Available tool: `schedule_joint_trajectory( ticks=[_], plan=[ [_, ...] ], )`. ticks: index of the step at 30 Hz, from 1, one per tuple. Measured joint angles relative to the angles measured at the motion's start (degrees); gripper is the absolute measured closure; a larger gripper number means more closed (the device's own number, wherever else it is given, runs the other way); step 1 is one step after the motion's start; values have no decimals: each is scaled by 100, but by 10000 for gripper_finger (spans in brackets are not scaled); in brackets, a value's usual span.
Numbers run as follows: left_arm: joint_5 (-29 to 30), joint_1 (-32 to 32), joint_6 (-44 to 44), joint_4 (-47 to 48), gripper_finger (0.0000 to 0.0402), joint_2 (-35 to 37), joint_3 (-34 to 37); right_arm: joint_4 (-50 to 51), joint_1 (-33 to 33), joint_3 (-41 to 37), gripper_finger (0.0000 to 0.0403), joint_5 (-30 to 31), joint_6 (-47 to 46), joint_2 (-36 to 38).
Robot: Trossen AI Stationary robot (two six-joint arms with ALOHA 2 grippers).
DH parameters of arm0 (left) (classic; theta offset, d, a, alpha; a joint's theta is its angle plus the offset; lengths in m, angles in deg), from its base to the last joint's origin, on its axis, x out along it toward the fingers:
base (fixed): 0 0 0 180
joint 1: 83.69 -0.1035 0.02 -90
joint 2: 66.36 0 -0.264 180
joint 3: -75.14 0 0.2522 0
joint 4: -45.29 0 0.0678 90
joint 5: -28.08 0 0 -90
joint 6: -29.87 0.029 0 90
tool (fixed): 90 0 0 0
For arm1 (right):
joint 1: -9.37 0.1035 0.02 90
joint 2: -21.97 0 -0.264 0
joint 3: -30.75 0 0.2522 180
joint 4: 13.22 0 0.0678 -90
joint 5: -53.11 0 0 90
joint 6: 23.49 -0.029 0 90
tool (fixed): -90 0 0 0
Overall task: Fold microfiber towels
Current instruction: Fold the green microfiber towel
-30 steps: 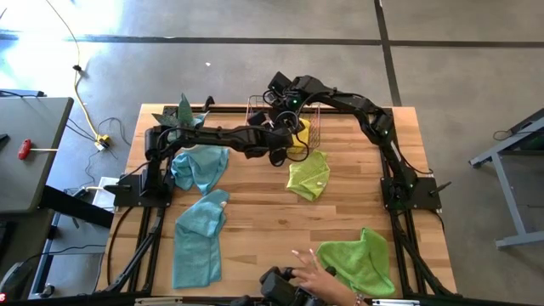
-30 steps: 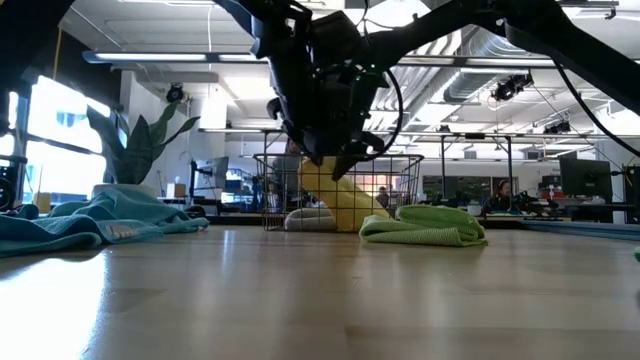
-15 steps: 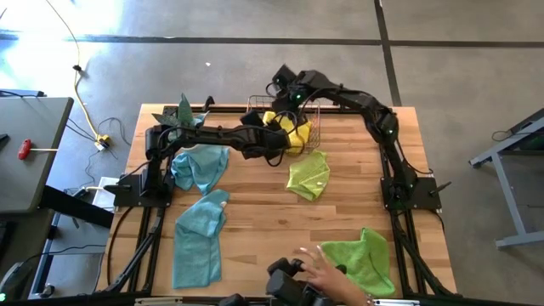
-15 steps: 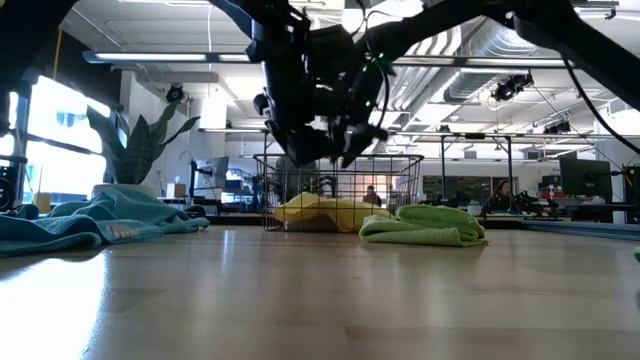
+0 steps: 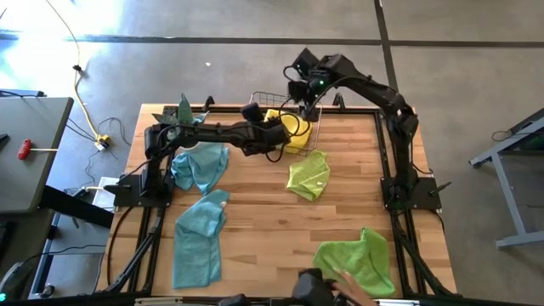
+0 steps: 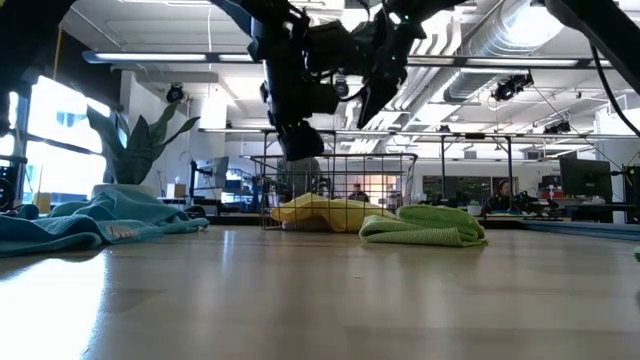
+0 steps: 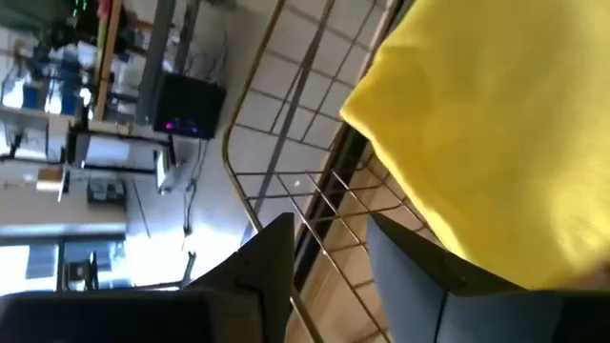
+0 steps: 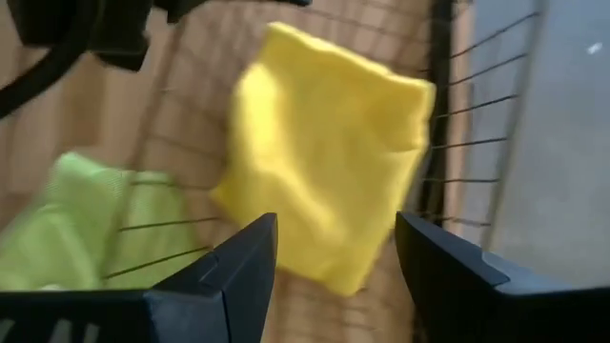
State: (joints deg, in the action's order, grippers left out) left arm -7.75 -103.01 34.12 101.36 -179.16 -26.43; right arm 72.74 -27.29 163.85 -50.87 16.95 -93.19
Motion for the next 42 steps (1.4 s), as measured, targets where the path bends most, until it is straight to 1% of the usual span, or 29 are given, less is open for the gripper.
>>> schedule_joint_trajectory(
  ticks=[4, 8, 10, 12, 14, 17, 19, 21, 23, 25, 27, 28, 31, 33, 35, 38, 39, 42],
  plan=[
    [-92, 235, 247, -28, 282, 77, -222, 528, 218, -10, 197, -2, -228, 133],
    [-463, 484, 571, -39, 282, 170, -291, 1093, 432, -16, 197, -16, -447, 302],
    [-760, 568, 606, 241, 283, 265, -274, 1405, 500, -16, 197, -74, -634, 394],
    [-980, 700, 592, 318, 286, 333, -286, 1566, 545, -16, 197, -192, -864, 476],
    [-1342, 796, 466, 588, 288, 487, -275, 1663, 566, -21, 197, -313, -1015, 573],
    [-1706, 1013, 245, 670, 293, 758, -293, 1789, 660, -21, 197, -369, -1269, 764],
    [-1956, 1178, 27, 954, 297, 996, -277, 1787, 764, -21, 197, -403, -1483, 898],
    [-2126, 1361, -209, 1106, 300, 1216, -291, 1782, 874, -23, 197, -455, -1670, 1037],
    [-2251, 1568, -545, 1561, 303, 1456, -275, 1784, 1017, -28, 197, -471, -1901, 1178],
    [-2290, 1816, -899, 1782, 305, 1653, -276, 1677, 1178, -260, 197, -464, -2111, 1430],
    [-2311, 2090, -1242, 2047, 307, 1880, -129, 1444, 1401, -781, 197, -474, -2251, 1777],
    [-2309, 2254, -1374, 1963, 307, 1985, -40, 1292, 1506, -1206, 197, -487, -2309, 1996],
    [-2354, 2720, -1801, 1957, 307, 2303, 380, 553, 1921, -2656, 197, -463, -2837, 2736],
    [-2351, 3060, -2095, 1737, 307, 2436, 614, 23, 2250, -3673, 197, -274, -3294, 3275],
    [-2332, 3314, -2373, 1744, 307, 2550, 842, -631, 2606, -4645, 197, 26, -3878, 3767],
    [-2195, 3674, -2820, 1394, 307, 2569, 1087, -1314, 3193, -5909, 197, 458, -4990, 4391],
    [-2152, 3778, -2980, 1409, 306, 2561, 1162, -1559, 3391, -6267, 197, 569, -5381, 4560],
    [-2029, 4036, -3323, 943, 308, 2501, 1333, -1926, 4077, -7164, 197, 806, -6719, 4918]
  ],
)
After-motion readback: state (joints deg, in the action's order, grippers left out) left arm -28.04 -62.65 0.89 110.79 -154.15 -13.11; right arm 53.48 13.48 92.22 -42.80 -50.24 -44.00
